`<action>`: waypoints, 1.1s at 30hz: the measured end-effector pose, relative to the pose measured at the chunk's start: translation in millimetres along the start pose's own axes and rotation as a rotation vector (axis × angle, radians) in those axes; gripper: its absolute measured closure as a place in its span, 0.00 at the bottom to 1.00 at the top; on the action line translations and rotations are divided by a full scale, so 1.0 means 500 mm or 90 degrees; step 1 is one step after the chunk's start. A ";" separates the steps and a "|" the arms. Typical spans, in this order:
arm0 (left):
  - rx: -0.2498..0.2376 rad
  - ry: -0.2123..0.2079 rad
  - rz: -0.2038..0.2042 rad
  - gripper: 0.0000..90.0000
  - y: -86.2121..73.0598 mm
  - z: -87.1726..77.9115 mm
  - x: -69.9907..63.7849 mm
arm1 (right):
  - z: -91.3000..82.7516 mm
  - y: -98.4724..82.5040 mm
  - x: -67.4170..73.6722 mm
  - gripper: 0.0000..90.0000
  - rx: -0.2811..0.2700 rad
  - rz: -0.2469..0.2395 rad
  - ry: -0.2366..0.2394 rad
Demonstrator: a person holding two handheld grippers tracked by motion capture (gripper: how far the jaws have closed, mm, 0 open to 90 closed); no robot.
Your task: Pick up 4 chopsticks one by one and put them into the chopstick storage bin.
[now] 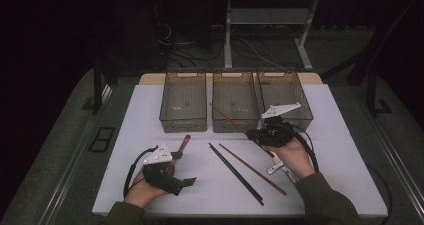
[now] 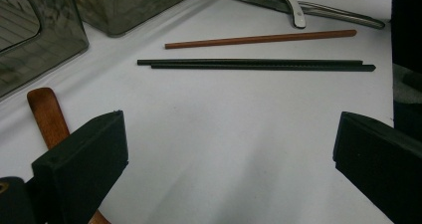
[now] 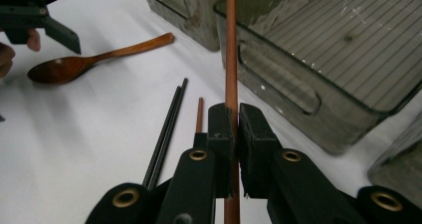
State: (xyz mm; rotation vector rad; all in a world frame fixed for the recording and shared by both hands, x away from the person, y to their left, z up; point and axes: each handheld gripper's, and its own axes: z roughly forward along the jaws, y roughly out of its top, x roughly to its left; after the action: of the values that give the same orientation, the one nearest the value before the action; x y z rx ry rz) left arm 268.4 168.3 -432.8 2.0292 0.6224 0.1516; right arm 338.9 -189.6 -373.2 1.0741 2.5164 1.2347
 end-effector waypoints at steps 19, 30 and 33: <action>-0.003 0.008 -0.007 0.00 -0.001 -0.003 0.002 | 0.035 0.084 -0.006 0.94 0.009 0.001 -0.012; 0.002 0.008 -0.006 0.00 -0.001 -0.003 -0.001 | 0.057 0.134 -0.006 0.94 0.011 -0.001 -0.019; 0.002 0.008 -0.003 0.00 0.000 -0.002 -0.001 | 0.065 0.145 -0.004 0.94 0.017 0.005 -0.015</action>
State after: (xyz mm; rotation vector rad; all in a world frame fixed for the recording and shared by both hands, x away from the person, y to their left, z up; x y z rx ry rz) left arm 267.3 168.9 -432.3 2.0314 0.6364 0.1601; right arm 393.1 -140.4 -341.5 1.0996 2.5197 1.1864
